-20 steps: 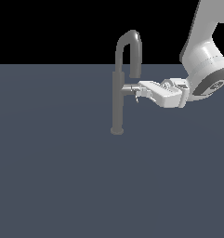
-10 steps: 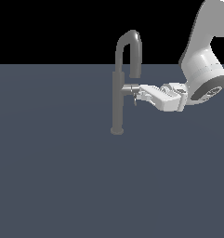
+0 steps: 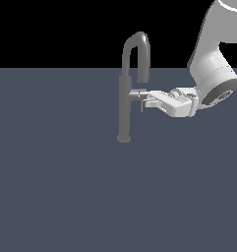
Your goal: Turn on the faucet by rotating a designated handle.
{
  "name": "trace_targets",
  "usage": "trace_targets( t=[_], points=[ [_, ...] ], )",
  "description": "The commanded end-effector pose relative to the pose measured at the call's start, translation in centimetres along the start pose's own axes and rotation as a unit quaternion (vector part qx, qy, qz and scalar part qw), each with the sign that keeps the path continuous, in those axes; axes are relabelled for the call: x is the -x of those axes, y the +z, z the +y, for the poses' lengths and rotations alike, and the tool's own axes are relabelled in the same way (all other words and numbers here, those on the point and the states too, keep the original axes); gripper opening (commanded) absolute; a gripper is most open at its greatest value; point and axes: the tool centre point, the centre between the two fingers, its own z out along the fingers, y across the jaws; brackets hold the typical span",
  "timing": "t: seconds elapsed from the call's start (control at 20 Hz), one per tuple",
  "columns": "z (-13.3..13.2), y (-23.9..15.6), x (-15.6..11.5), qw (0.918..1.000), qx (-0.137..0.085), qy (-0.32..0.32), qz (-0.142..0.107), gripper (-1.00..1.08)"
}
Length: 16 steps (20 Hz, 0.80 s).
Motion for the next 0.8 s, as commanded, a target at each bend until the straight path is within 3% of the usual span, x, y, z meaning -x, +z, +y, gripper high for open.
trace_targets(
  t=[0.0,0.75],
  points=[
    [-0.8,0.7,0.2,1.0000,0.004,-0.003,-0.003,-1.00],
    [-4.0,0.7,-3.4,0.9994,-0.032,0.008,-0.010,-1.00]
  ],
)
